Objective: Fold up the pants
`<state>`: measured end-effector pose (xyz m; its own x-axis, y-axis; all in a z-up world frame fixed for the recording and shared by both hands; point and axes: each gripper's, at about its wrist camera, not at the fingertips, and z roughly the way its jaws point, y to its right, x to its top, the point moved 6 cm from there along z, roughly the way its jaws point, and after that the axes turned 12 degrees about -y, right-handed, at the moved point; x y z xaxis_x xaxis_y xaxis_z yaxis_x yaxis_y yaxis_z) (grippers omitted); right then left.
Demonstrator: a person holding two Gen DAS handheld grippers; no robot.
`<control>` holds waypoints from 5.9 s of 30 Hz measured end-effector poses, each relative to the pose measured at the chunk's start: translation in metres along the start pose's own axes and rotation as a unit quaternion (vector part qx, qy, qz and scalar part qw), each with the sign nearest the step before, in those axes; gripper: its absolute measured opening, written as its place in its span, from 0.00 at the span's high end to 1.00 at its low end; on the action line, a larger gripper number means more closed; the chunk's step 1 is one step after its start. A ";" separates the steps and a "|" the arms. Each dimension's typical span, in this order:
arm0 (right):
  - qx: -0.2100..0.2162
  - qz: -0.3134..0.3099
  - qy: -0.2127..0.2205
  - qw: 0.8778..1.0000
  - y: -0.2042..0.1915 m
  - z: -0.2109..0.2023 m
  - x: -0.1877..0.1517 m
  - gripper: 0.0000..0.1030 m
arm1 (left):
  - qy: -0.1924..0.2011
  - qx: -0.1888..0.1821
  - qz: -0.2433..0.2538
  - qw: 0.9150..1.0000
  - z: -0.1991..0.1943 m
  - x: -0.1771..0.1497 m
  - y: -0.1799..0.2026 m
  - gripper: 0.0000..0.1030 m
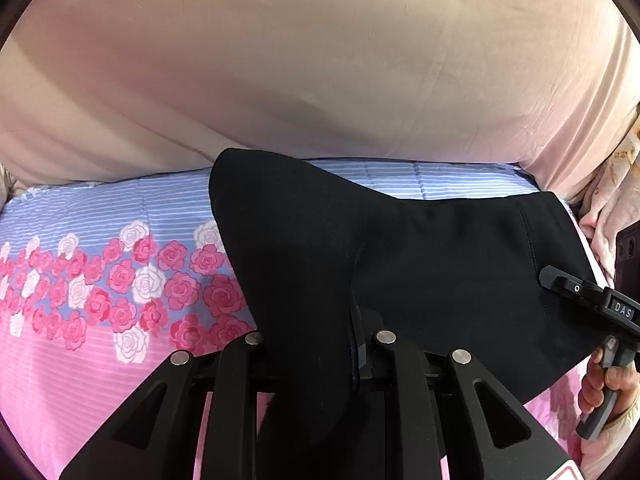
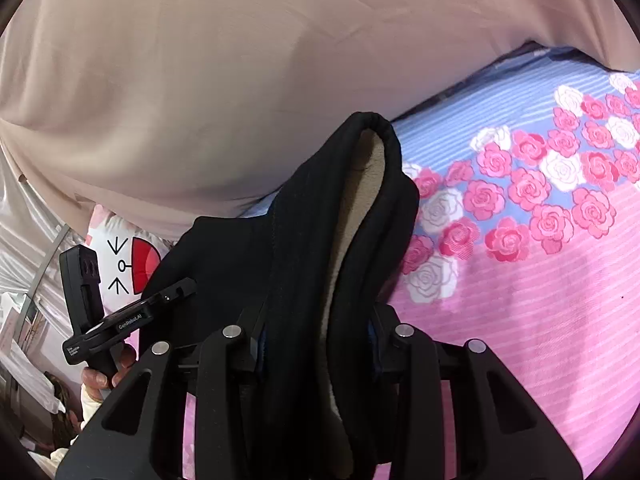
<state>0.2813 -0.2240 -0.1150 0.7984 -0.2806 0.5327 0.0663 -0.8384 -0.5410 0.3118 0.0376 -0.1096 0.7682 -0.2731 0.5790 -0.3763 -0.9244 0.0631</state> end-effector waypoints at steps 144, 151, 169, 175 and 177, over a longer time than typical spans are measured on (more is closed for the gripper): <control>-0.225 -0.086 0.073 0.968 -0.064 0.010 -0.054 0.39 | 0.037 0.123 -0.061 0.990 -0.101 -0.107 0.012 0.07; -0.227 -0.071 0.119 0.964 -0.089 -0.007 -0.075 0.39 | 0.056 0.126 -0.025 0.990 -0.133 -0.127 0.058 0.07; -0.265 -0.069 0.143 0.951 -0.133 -0.062 -0.120 0.39 | 0.058 0.117 -0.023 0.991 -0.154 -0.155 0.068 0.07; -0.265 -0.074 0.135 0.952 -0.135 -0.060 -0.124 0.38 | 0.060 0.123 -0.028 0.990 -0.157 -0.159 0.063 0.07; -0.266 -0.075 0.134 0.952 -0.136 -0.060 -0.125 0.38 | 0.058 0.124 -0.028 0.990 -0.158 -0.160 0.062 0.07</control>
<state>0.1364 -0.1028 -0.0691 0.6173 -0.1895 0.7635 -0.2022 -0.9762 -0.0788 0.0843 0.0659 -0.0699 0.7140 -0.2006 0.6708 -0.1855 -0.9780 -0.0950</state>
